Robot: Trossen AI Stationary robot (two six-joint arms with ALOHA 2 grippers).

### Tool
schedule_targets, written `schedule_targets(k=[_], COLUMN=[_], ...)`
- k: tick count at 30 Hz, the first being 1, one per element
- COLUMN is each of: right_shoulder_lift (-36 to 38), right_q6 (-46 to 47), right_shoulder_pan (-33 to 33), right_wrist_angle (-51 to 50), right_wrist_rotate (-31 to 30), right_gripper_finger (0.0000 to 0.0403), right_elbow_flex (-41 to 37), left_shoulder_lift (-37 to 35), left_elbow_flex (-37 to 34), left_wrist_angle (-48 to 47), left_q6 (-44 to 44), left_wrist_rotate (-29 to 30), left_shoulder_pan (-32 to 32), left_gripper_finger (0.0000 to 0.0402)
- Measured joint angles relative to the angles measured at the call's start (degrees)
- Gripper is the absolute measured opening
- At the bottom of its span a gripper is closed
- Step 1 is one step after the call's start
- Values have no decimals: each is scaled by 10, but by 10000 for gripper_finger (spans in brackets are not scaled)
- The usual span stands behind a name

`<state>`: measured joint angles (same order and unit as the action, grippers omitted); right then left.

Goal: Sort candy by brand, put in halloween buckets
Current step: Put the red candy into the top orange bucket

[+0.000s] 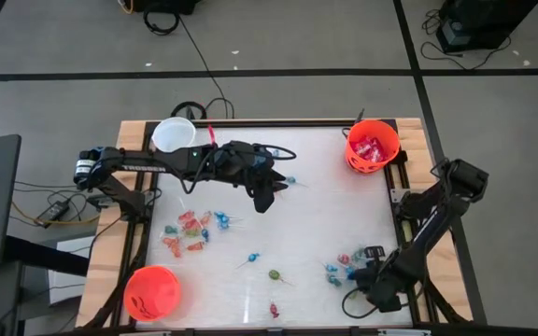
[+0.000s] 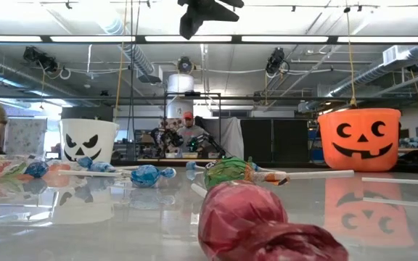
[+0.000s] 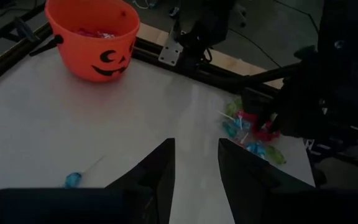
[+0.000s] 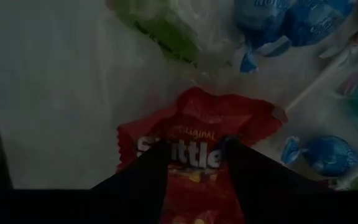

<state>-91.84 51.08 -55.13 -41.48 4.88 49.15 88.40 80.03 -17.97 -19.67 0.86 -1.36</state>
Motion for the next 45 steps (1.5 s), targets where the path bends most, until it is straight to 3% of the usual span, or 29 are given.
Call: schedule_targets(k=[4,10,11,20,25,36,45], right_shoulder_lift=[-21,-2,6,104,162,262,311], right_q6=[-3,-31,-33,-3,6,13,-58], right_shoulder_pan=[0,0,0,39,91,292,479], right_wrist_angle=[3,4,6,6,-5,-52,-52], right_wrist_rotate=[5,3,-3,-38,-82,-115,-119], right_gripper_finger=[152,28,22,21,21,20,18], right_elbow_flex=[2,4,4,5,6,6,6], left_shoulder_lift=[0,0,0,0,0,-27,-97], left_elbow_flex=[0,0,0,0,0,-1,0], left_wrist_angle=[-4,-15,-15,-27,-32,-47,-95], left_q6=[-4,-17,-18,-18,-20,16,60], left_wrist_rotate=[2,2,-4,-40,-94,-97,-98], left_shoulder_pan=[5,8,8,-2,-19,-51,-111], left_gripper_finger=[126,126,126,126,126,126,126])
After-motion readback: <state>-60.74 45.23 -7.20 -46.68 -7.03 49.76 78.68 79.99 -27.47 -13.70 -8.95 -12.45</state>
